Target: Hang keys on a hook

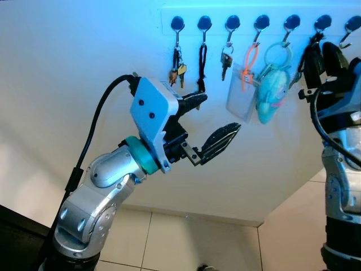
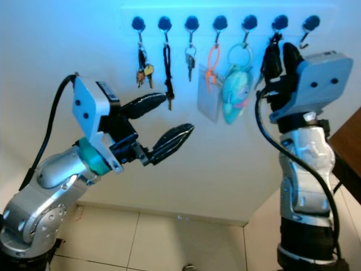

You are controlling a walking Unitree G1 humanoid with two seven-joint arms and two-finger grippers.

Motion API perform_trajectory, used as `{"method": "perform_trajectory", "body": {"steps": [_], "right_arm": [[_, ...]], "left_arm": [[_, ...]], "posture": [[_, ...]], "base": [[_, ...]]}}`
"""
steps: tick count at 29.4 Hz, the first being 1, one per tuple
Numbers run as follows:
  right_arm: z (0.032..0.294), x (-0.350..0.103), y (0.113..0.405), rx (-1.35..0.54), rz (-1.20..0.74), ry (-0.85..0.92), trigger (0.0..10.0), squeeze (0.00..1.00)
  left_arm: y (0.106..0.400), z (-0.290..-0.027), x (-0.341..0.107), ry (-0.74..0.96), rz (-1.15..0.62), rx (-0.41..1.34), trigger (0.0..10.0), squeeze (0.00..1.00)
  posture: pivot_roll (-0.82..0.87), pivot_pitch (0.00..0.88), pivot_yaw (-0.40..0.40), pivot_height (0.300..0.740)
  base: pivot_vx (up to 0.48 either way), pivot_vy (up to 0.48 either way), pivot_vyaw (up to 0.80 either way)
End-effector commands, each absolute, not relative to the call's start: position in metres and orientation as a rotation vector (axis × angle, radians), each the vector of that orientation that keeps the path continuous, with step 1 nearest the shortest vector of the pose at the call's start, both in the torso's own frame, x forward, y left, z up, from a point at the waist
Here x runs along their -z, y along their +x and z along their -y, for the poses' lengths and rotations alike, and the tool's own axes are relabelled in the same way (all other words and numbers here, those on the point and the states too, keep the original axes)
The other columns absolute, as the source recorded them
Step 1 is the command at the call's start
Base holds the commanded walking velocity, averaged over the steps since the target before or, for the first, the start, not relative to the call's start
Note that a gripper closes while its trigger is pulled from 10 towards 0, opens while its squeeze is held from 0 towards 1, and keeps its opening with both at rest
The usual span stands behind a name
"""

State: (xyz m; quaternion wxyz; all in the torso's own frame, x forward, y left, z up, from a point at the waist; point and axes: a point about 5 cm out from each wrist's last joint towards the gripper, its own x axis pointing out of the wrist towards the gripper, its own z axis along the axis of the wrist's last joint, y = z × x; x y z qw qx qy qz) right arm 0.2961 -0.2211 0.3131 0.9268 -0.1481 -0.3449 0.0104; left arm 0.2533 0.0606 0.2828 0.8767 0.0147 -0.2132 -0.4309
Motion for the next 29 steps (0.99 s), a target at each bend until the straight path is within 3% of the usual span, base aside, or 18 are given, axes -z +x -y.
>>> {"method": "perform_trajectory", "body": {"steps": [1, 18, 29], "right_arm": [[0.215, -0.311, 0.294, -0.077, 0.702, -0.315, 10.0, 0.00], [0.209, -0.286, 0.291, -0.079, 0.623, -0.343, 10.0, 0.00], [0.210, -0.282, 0.278, -0.045, 0.694, -0.392, 10.0, 0.00]], "left_arm": [[0.250, -0.060, -0.283, 0.033, 0.445, 0.917, 10.0, 0.00], [0.249, -0.060, -0.283, 0.030, 0.444, 0.919, 10.0, 0.00], [0.249, -0.059, -0.281, 0.030, 0.437, 0.918, 10.0, 0.00]], "posture": [[-0.17, 0.109, 0.163, 0.740], [-0.17, 0.115, 0.161, 0.740], [-0.17, 0.115, 0.161, 0.740]], "base": [[0.000, 0.000, 0.00], [0.000, 0.000, 0.00], [0.000, 0.000, 0.00]]}}
